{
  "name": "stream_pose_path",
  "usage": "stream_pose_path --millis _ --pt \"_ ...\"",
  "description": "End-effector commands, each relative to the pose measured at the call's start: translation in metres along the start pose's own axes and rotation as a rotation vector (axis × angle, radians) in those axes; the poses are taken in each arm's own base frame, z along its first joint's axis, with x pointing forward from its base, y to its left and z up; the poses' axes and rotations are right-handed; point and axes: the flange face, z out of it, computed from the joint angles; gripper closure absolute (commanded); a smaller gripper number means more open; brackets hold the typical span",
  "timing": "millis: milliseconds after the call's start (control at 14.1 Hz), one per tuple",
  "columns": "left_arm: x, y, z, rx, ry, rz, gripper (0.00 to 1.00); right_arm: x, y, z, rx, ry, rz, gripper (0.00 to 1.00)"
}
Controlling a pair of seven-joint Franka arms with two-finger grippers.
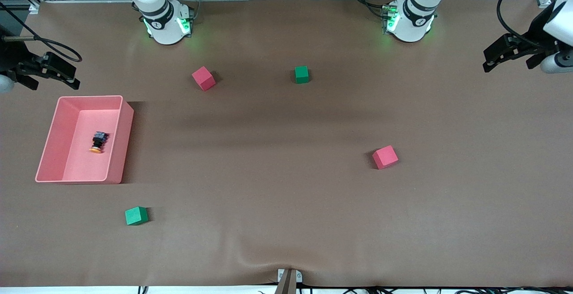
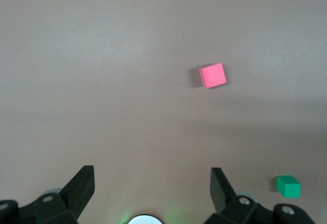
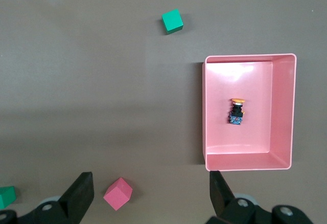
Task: Place and upright button with both arms
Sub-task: 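Reach the right gripper down into the pink tray toward the button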
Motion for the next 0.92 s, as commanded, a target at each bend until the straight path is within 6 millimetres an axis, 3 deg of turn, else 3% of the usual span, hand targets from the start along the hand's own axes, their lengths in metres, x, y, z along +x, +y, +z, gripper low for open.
stream_pose_path --millis 0,355,710,852 --pt "-0.004 -0.003 -0.01 0.016 0.012 0.005 0.0 0.002 0.003 -0.004 0.009 -0.003 -0.006 0.0" --pt "-0.003 -0.003 -0.008 0.015 0.006 0.004 0.0 0.003 0.006 -0.003 0.006 -0.001 -0.001 0.0" --pt "-0.004 -0.005 -0.004 0.009 -0.019 0.001 0.0 0.016 0.052 0.018 0.007 -0.033 0.078 0.0" --pt "-0.005 -0.005 -0.004 0.01 -0.023 0.003 0.0 0.033 0.067 0.039 -0.002 -0.034 0.1 0.0"
